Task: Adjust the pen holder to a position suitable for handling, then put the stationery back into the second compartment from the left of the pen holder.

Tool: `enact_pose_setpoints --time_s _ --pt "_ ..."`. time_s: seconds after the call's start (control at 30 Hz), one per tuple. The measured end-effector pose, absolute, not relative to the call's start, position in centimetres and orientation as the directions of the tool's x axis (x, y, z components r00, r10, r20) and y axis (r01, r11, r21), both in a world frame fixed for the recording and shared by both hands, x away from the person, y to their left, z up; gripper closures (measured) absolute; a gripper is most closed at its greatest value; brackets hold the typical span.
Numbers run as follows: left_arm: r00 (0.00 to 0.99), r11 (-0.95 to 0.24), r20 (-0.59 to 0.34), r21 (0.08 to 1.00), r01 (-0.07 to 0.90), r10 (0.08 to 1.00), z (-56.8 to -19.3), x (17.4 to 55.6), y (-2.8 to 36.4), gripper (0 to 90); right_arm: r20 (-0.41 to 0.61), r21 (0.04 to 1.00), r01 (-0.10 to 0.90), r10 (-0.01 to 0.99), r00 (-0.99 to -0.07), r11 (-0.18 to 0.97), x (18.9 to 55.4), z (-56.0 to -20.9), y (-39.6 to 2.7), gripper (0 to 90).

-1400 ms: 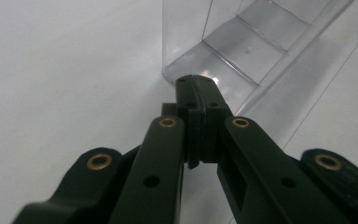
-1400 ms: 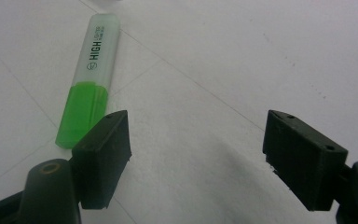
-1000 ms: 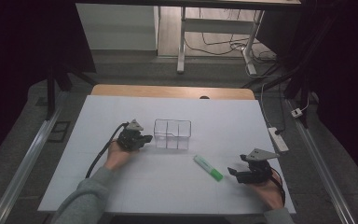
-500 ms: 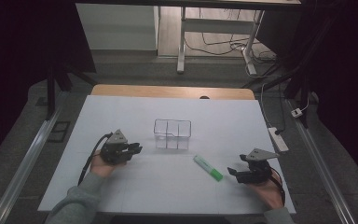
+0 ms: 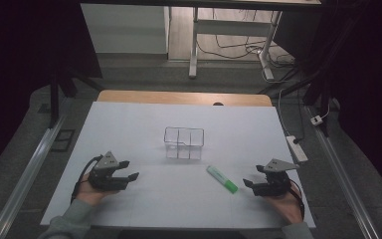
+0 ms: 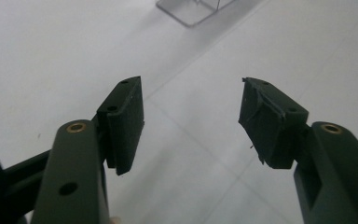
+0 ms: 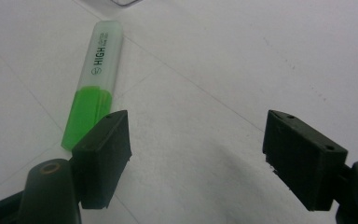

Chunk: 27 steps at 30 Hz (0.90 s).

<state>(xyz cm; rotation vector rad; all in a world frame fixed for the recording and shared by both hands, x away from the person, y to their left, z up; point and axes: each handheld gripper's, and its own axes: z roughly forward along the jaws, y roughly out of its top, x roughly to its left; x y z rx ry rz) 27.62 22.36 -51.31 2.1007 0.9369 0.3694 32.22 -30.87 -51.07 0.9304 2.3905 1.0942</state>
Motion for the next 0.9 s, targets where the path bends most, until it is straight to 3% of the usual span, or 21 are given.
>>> enact_pose_setpoints --time_s 0.67,0.9 --pt "0.673 -0.417 -0.066 0.739 0.529 0.736 -51.7 27.7 22.5 32.9 -0.054 0.784 0.381 0.665 -0.744 0.49 32.3 -50.1 -30.1 23.2" --pt "0.669 -0.418 -0.063 0.736 0.532 0.74 -51.8 27.6 22.4 32.8 -0.032 0.77 0.375 0.619 -0.785 0.516 33.3 -48.5 -28.0 23.0"
